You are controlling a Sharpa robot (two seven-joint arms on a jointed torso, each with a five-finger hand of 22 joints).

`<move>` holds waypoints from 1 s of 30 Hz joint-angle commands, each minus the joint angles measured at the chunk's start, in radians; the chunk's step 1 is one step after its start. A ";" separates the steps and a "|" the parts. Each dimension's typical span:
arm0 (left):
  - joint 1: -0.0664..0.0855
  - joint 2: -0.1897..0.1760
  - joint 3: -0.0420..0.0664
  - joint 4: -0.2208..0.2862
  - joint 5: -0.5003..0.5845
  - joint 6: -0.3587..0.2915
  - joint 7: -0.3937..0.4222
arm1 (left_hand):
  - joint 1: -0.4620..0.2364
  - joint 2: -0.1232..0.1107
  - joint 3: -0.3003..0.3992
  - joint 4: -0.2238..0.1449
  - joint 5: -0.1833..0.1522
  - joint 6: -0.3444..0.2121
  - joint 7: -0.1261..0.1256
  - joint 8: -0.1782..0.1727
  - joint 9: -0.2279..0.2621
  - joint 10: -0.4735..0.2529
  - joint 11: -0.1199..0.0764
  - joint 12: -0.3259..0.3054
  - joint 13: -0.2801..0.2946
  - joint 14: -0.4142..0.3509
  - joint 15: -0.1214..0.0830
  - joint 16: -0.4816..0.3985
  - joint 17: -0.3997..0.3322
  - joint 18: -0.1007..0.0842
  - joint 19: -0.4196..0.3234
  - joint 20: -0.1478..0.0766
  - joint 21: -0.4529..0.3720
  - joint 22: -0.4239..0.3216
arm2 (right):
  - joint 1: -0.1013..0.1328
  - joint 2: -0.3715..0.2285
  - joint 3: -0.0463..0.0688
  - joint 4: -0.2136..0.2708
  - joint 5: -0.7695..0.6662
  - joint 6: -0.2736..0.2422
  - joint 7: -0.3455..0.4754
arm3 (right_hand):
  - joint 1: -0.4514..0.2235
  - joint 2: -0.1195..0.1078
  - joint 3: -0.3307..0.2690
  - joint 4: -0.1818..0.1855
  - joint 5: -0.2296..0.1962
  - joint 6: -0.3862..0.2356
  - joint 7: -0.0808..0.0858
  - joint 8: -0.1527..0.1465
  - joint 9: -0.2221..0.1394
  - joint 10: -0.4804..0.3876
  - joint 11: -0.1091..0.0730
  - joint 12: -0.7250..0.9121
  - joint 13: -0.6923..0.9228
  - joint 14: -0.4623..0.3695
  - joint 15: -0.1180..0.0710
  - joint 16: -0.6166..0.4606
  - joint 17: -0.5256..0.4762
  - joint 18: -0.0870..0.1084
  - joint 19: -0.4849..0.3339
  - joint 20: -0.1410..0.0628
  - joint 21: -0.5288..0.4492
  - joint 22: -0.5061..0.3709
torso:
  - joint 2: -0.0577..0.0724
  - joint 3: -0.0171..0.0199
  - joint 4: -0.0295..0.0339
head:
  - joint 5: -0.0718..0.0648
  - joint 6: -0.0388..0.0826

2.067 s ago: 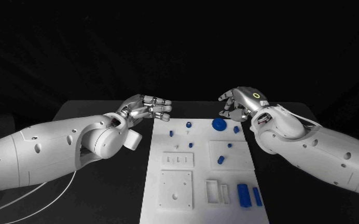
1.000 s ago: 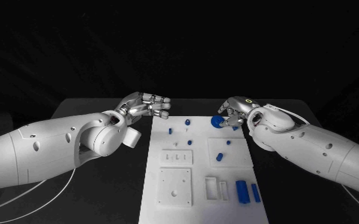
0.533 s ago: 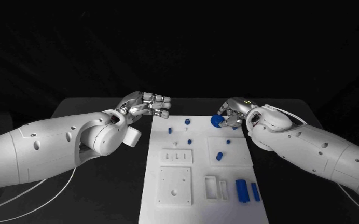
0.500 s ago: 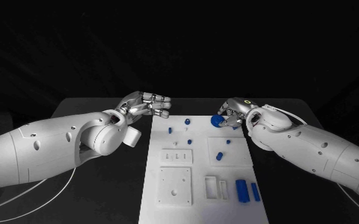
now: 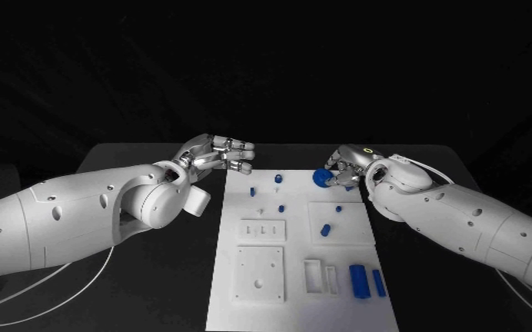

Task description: Assemble the parts on the task board

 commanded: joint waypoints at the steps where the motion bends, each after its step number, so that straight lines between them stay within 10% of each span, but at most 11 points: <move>1: 0.001 0.004 0.000 0.000 -0.004 0.015 0.004 | -0.003 0.008 0.000 -0.005 0.004 -0.004 -0.002 0.002 0.001 -0.005 -0.001 0.005 0.002 -0.006 -0.002 0.004 -0.001 -0.001 -0.004 0.000 0.004 -0.001 | -0.001 0.003 0.000 -0.002 0.007 0.010 0.015 | -0.010 -0.003 0.000 0.001 0.006 0.000 0.000 -0.001 0.000 0.005 -0.001 0.001 -0.001 0.006 -0.003 -0.001 0.000 0.019 0.024 0.001 -0.006 0.002 | 0.000 0.0003 -0.0007 | 0.000 -0.002; 24: 0.001 0.006 -0.001 0.000 -0.003 0.021 -0.001 | -0.003 0.008 0.000 -0.005 0.005 -0.005 -0.001 0.002 0.001 -0.005 0.000 0.004 0.002 -0.006 -0.002 0.004 -0.001 -0.001 -0.005 0.000 0.005 -0.002 | -0.001 0.009 0.000 0.005 0.017 0.095 0.004 | -0.011 0.004 -0.066 0.021 0.073 -0.026 0.005 0.000 0.000 0.024 0.002 0.036 0.038 0.008 -0.002 0.026 0.030 0.027 0.029 0.002 -0.007 0.060 | -0.001 0.0014 -0.0007 | 0.003 -0.009; 30: 0.001 0.007 -0.001 -0.001 -0.003 0.022 -0.001 | -0.003 0.008 0.000 -0.005 0.005 -0.005 -0.001 0.002 0.001 -0.005 0.000 0.004 0.002 -0.006 -0.002 0.004 -0.001 -0.001 -0.005 0.000 0.005 -0.002 | -0.001 0.012 0.000 0.000 0.014 0.109 -0.006 | -0.022 0.013 0.012 -0.015 0.078 0.001 0.001 -0.002 0.000 0.032 -0.002 0.045 0.051 0.009 -0.005 0.032 0.036 0.025 0.030 0.000 -0.003 0.085 | 0.000 0.0019 -0.0002 | 0.002 -0.011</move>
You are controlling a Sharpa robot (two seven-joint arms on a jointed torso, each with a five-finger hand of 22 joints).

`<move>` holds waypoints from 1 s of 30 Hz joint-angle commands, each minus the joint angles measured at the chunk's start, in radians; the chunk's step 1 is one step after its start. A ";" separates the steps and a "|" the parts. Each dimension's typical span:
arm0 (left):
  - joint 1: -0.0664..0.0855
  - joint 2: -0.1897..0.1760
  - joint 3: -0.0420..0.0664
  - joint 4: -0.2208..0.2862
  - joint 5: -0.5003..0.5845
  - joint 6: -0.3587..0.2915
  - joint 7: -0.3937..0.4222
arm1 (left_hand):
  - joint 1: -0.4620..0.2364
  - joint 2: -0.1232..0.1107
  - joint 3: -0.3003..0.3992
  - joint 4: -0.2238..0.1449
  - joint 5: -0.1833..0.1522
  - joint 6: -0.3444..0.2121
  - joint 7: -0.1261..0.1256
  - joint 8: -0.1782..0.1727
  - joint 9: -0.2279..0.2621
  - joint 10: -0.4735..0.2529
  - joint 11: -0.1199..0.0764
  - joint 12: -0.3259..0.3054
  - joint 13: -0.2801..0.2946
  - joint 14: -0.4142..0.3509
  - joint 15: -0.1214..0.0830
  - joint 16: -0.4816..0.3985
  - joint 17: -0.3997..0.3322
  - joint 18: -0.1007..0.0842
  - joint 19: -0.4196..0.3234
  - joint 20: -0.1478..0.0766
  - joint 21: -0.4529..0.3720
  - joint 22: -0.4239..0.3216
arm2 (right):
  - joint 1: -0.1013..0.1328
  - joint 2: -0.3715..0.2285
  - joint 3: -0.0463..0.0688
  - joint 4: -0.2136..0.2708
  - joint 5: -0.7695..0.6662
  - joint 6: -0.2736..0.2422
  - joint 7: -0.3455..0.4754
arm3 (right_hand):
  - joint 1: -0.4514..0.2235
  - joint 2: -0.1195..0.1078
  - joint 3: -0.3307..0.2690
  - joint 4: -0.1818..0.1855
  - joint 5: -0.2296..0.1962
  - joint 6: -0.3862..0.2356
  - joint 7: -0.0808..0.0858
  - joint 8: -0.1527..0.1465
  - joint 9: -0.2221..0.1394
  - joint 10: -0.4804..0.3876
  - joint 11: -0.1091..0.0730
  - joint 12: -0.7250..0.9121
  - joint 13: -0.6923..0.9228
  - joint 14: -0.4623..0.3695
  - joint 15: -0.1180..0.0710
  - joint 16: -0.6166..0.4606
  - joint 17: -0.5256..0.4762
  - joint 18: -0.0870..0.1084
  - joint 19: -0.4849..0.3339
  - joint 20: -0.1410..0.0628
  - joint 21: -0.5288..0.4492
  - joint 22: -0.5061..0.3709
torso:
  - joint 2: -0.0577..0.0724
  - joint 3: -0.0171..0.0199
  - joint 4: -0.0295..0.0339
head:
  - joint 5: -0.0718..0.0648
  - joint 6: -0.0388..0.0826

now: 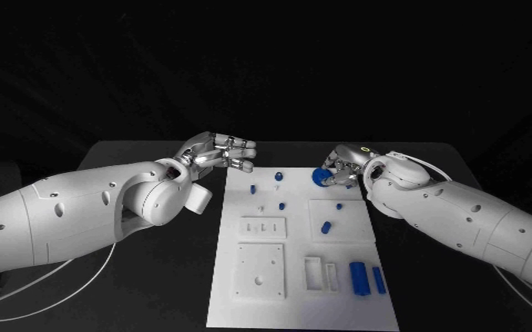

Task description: Assemble the parts on the task board

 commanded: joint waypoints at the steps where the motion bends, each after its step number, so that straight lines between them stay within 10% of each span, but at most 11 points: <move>1: 0.001 0.003 0.000 0.001 -0.003 0.017 0.004 | -0.003 0.008 0.000 -0.005 0.005 -0.005 -0.001 0.002 0.001 -0.005 0.000 0.005 0.001 -0.006 -0.002 0.004 -0.001 -0.001 -0.005 0.000 0.005 -0.001 | -0.004 0.003 -0.003 -0.004 -0.005 0.053 -0.011 | -0.015 0.005 0.048 -0.016 -0.007 0.024 -0.003 0.000 0.002 0.011 -0.003 0.010 0.009 0.006 -0.002 0.005 0.003 0.007 0.030 -0.001 0.000 0.011 | 0.000 0.0003 0.0000 | -0.001 -0.002; 18: 0.001 0.002 0.000 -0.001 -0.003 0.016 0.002 | -0.001 0.008 0.001 -0.006 0.006 -0.006 -0.001 0.002 0.001 -0.006 0.000 0.005 0.002 -0.007 -0.001 0.004 -0.001 -0.001 -0.005 0.001 0.006 -0.004 | -0.004 -0.006 -0.004 0.068 -0.114 -0.055 -0.076 | -0.027 0.020 0.162 -0.051 -0.045 0.123 -0.027 0.000 0.004 0.047 -0.019 0.042 0.049 0.009 -0.011 0.013 0.008 -0.008 0.036 -0.011 0.027 0.057 | -0.002 0.0010 -0.0019 | 0.001 0.000; 30: 0.001 0.001 0.000 0.000 -0.003 0.015 0.002 | -0.001 0.010 0.003 -0.006 0.006 -0.006 -0.001 0.002 0.001 -0.006 -0.001 0.005 0.001 -0.007 -0.002 0.004 -0.001 -0.001 -0.006 0.000 0.008 -0.005 | -0.004 -0.024 -0.004 0.227 -0.183 -0.167 -0.120 | -0.007 -0.009 0.116 0.033 -0.113 0.131 -0.033 0.000 0.004 0.059 -0.021 0.044 0.060 0.009 -0.014 0.014 0.004 -0.011 0.039 -0.013 0.029 0.067 | 0.000 0.0005 -0.0006 | 0.005 0.009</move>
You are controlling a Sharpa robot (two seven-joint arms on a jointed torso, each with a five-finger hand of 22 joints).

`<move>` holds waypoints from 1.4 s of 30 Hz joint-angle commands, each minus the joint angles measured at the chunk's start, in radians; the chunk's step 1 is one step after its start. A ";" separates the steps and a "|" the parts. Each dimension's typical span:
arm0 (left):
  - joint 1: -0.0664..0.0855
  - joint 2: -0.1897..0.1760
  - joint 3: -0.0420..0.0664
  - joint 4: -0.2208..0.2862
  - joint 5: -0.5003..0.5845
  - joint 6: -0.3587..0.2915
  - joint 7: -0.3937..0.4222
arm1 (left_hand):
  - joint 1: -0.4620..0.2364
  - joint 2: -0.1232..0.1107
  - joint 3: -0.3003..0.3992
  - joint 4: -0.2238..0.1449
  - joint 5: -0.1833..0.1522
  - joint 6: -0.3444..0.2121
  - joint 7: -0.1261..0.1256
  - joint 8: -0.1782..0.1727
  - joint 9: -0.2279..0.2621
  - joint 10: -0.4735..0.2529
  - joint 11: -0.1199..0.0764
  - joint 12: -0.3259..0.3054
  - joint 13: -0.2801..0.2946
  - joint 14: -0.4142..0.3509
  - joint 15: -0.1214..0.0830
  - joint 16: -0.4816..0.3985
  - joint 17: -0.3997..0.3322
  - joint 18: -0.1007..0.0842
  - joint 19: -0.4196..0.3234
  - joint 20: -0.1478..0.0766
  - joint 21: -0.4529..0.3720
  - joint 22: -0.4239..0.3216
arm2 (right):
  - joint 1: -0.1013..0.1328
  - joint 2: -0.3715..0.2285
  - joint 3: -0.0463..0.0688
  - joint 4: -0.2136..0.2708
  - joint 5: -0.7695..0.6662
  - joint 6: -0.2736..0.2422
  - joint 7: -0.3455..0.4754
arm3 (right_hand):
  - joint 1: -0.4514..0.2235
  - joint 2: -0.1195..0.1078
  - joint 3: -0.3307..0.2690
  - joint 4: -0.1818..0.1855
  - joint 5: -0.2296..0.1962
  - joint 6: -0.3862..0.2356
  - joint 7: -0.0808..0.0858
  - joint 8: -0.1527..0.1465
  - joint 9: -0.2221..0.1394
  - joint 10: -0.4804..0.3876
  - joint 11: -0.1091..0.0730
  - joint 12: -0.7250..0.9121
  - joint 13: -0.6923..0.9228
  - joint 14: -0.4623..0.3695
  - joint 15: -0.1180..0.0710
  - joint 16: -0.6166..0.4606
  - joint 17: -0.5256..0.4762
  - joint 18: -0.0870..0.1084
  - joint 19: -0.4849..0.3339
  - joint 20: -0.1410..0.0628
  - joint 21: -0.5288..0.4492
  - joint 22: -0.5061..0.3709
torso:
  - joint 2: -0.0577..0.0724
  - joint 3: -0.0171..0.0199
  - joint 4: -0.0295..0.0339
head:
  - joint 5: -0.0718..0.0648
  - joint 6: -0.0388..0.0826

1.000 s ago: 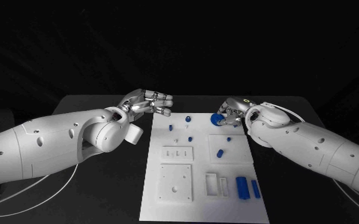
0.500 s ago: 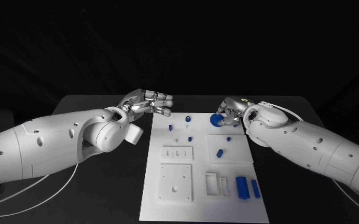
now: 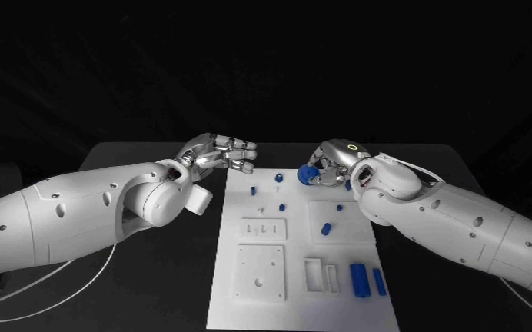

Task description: Assemble the parts on the task board

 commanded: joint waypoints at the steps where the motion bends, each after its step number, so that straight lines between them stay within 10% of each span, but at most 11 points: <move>1: 0.001 0.001 0.000 0.003 -0.003 0.011 0.004 | -0.001 0.010 0.000 -0.003 0.006 -0.006 -0.002 0.002 0.001 -0.006 -0.001 0.005 0.002 -0.007 -0.002 0.004 -0.001 -0.001 -0.006 0.000 0.004 -0.002 | -0.001 0.003 0.000 0.029 -0.069 -0.068 -0.033 | 0.005 -0.006 0.001 0.008 -0.001 0.003 0.002 0.002 -0.002 0.006 0.000 0.000 0.001 0.000 -0.005 0.001 -0.003 -0.011 0.039 -0.006 0.000 0.001 | 0.002 0.0001 0.0016 | 0.002 0.004; 10: 0.001 0.001 0.000 0.004 -0.010 0.004 -0.002 | 0.004 0.010 0.006 -0.009 0.007 -0.006 -0.001 0.002 0.001 -0.005 -0.001 0.005 0.001 -0.007 -0.002 0.004 -0.001 -0.001 -0.008 -0.001 0.008 0.000 | -0.005 0.040 -0.021 0.065 -0.112 -0.089 -0.050 | 0.005 -0.013 0.003 0.024 -0.008 0.006 0.000 0.003 -0.002 0.006 0.000 -0.005 -0.001 0.000 -0.004 -0.002 -0.007 -0.012 0.039 -0.005 0.000 0.002 | 0.003 -0.0012 0.0022 | 0.002 0.006; 42: 0.001 0.015 0.000 -0.001 -0.010 0.009 -0.001 | -0.010 0.011 0.011 -0.010 0.004 -0.006 -0.002 0.002 0.001 -0.005 -0.001 0.005 0.001 -0.006 -0.002 0.005 -0.001 -0.001 -0.014 0.000 0.019 0.003 | -0.018 0.165 -0.082 -0.056 -0.138 -0.040 -0.045 | 0.010 -0.018 0.010 0.032 -0.009 -0.004 0.004 0.002 -0.003 0.000 0.003 -0.018 -0.009 -0.002 -0.002 -0.013 -0.020 -0.012 0.037 -0.003 -0.018 -0.003 | 0.003 0.0010 0.0012 | 0.009 -0.006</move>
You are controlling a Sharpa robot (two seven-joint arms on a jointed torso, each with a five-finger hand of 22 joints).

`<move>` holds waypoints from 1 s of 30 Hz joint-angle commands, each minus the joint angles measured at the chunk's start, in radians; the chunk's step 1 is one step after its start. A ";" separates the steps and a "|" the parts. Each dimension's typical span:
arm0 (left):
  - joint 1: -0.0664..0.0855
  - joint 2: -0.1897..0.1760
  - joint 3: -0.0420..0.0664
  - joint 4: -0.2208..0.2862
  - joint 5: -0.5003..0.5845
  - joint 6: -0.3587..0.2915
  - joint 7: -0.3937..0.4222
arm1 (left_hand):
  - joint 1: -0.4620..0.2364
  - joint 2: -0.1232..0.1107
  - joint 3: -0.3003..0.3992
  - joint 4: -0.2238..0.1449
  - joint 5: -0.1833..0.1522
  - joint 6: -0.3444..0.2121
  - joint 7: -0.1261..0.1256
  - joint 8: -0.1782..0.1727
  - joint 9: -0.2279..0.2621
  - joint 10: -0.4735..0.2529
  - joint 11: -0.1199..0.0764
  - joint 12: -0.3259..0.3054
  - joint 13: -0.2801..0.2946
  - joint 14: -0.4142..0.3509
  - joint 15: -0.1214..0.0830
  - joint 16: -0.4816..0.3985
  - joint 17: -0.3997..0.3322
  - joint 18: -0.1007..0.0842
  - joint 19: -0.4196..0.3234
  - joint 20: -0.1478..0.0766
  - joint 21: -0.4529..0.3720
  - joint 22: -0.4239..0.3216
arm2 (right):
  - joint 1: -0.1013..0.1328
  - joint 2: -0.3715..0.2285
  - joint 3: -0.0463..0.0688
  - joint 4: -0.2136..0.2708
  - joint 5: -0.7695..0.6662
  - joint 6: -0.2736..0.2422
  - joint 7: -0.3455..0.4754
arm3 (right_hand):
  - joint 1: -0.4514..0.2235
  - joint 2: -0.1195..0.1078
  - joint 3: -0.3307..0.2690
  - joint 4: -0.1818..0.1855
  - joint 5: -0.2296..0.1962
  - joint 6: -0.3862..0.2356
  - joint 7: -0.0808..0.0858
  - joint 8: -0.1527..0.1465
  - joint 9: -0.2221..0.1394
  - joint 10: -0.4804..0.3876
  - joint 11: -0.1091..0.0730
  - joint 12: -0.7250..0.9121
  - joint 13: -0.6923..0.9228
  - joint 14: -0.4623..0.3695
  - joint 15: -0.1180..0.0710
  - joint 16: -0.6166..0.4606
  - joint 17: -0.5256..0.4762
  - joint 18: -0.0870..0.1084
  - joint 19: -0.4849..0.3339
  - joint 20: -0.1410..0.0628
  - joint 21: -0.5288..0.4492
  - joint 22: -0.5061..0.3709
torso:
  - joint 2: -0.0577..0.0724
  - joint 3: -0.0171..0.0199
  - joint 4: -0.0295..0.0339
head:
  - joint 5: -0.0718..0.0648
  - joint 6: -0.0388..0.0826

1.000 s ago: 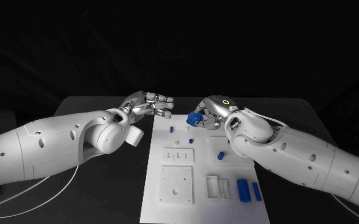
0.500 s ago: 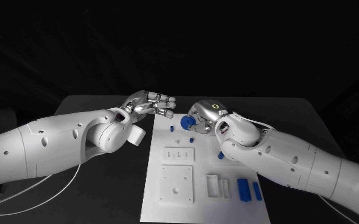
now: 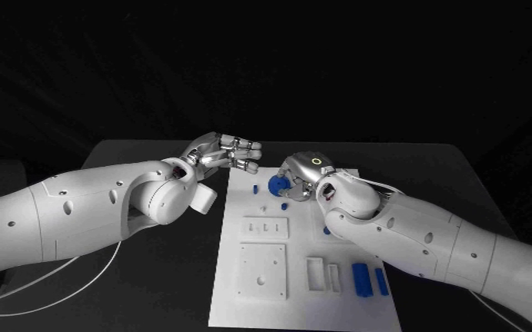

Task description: Assemble the parts on the task board

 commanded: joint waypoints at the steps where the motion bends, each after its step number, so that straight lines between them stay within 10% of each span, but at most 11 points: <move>1: 0.001 0.003 0.001 0.001 -0.003 0.010 0.006 | -0.007 -0.001 0.001 0.000 0.000 -0.006 -0.002 0.002 0.001 -0.005 -0.001 0.004 0.001 -0.006 -0.002 0.005 -0.002 -0.001 -0.003 0.000 0.003 0.001 | -0.001 0.006 -0.003 -0.004 -0.018 0.020 0.002 | 0.001 -0.009 0.002 0.003 -0.004 -0.002 0.002 0.006 0.002 0.000 0.003 -0.003 -0.001 -0.002 -0.002 -0.003 -0.001 -0.012 0.037 -0.003 -0.003 -0.001 | 0.000 -0.0001 -0.0009 | 0.002 -0.001; 24: 0.001 0.007 0.001 -0.001 -0.003 0.011 0.005 | -0.007 -0.001 0.001 0.000 0.000 -0.006 -0.002 0.002 0.001 -0.005 -0.001 0.004 0.001 -0.006 -0.002 0.005 -0.002 -0.001 -0.003 0.000 0.003 0.001 | -0.003 0.045 -0.023 -0.080 0.000 0.039 0.003 | -0.038 -0.011 -0.036 0.033 -0.017 -0.048 0.012 0.006 0.000 -0.024 0.008 -0.037 -0.036 -0.005 0.001 -0.028 -0.022 -0.008 0.037 0.000 -0.039 -0.017 | 0.000 -0.0002 -0.0017 | 0.002 -0.004; 27: 0.001 0.007 0.001 -0.002 -0.003 0.011 0.004 | -0.007 -0.001 0.001 0.000 0.000 -0.006 -0.002 0.002 0.001 -0.005 -0.001 0.004 0.001 -0.006 -0.002 0.005 -0.002 -0.001 -0.003 0.000 0.003 0.001 | -0.003 0.046 -0.023 -0.084 0.012 0.031 0.002 | -0.060 -0.009 -0.090 0.087 -0.039 -0.084 0.019 0.006 -0.002 -0.029 0.012 -0.042 -0.045 -0.005 0.004 -0.032 -0.025 -0.003 0.038 0.003 -0.048 -0.024 | 0.000 0.0000 -0.0030 | 0.004 -0.003; 30: 0.001 0.007 0.001 -0.002 -0.003 0.011 0.004 | -0.007 -0.001 0.001 0.000 0.000 -0.006 -0.002 0.002 0.001 -0.005 -0.001 0.004 0.001 -0.006 -0.002 0.005 -0.002 -0.001 -0.003 0.000 0.003 0.001 | -0.003 0.045 -0.023 -0.083 0.026 0.025 0.001 | -0.127 -0.023 -0.047 0.227 -0.182 -0.099 0.020 0.006 -0.002 -0.033 0.013 -0.045 -0.051 -0.006 0.003 -0.037 -0.027 0.000 0.038 0.002 -0.055 -0.031 | 0.000 0.0006 -0.0034 | 0.004 -0.002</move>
